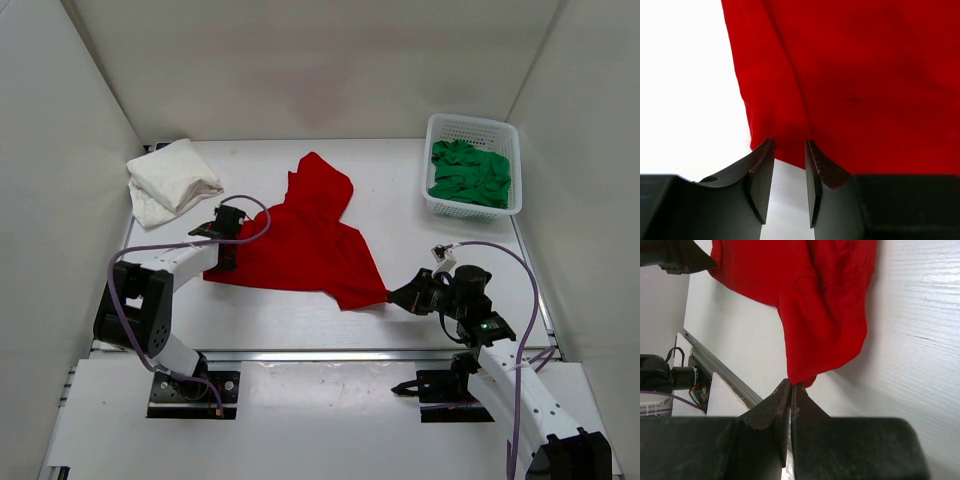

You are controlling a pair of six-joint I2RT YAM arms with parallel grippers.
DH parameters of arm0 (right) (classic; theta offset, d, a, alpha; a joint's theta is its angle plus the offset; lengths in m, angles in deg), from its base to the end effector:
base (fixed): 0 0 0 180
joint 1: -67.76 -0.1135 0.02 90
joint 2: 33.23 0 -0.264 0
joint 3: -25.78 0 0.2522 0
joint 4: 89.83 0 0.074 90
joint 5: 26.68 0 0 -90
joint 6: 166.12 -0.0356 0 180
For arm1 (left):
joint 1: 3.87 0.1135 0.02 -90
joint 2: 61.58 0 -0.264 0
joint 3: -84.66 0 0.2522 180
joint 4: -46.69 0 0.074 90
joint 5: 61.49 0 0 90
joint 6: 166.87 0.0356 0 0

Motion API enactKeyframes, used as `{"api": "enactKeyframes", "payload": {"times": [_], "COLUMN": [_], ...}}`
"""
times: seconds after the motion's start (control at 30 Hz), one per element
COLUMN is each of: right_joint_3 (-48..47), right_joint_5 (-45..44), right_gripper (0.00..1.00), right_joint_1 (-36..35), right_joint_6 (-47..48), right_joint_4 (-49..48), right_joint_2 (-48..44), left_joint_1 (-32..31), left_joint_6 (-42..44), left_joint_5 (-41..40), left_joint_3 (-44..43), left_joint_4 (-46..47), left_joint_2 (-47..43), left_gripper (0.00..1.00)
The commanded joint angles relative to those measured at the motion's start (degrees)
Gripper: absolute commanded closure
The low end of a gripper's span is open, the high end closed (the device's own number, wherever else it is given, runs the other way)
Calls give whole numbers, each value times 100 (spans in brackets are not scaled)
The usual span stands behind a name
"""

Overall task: Fold and stack the t-shirts
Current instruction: Flatten out the tshirt

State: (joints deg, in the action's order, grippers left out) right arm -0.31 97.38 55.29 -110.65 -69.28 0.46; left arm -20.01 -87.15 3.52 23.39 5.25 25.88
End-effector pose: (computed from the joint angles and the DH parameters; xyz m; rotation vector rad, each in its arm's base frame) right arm 0.1339 0.0500 0.1778 0.0238 2.1595 1.1041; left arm 0.2684 -0.0620 0.1677 0.0194 2.6335 0.4487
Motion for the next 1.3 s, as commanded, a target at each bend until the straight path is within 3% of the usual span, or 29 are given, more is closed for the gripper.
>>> {"api": "enactKeyframes", "payload": {"times": [0.0, 0.23, 0.43, 0.6, 0.83, 0.93, 1.0, 1.17, 1.27], "right_joint_3": [-146, -146, -102, -146, -208, -260, -313, -506, -682], "right_joint_5": [83, 109, 92, 101, 21, 21, -74, -330, -427], "right_gripper": [100, 100, 100, 100, 100, 100, 100, 100, 100], "right_joint_1": [-19, -45, -36, -45, -10, 25, 43, 61, 34], "right_joint_6": [16, -11, 25, 33, 60, 121, 165, 332, 402], "right_joint_4": [-309, -300, -283, -239, 24, 156, 243, 692, 902], "right_joint_2": [-3, -20, -38, -38, -161, -188, -275, -355, -355], "left_joint_1": [41, 58, 259, 559, 1025, 1016, 1147, 2324, 2659], "left_joint_6": [114, 62, -61, -158, -185, -237, -429, -1105, -1772], "left_joint_5": [-68, -181, 37, 555, 1023, 935, 900, 1331, 1285], "left_joint_3": [-154, -276, -373, -286, -66, -206, -224, 92, 364], "left_joint_4": [17, -27, -70, -70, 96, 35, 43, 413, 439], "left_joint_2": [113, 552, 614, 194, -397, -274, -343, -1239, -1477], "left_gripper": [58, 59, 89, 96, 91, 100, 100, 100, 100]}}
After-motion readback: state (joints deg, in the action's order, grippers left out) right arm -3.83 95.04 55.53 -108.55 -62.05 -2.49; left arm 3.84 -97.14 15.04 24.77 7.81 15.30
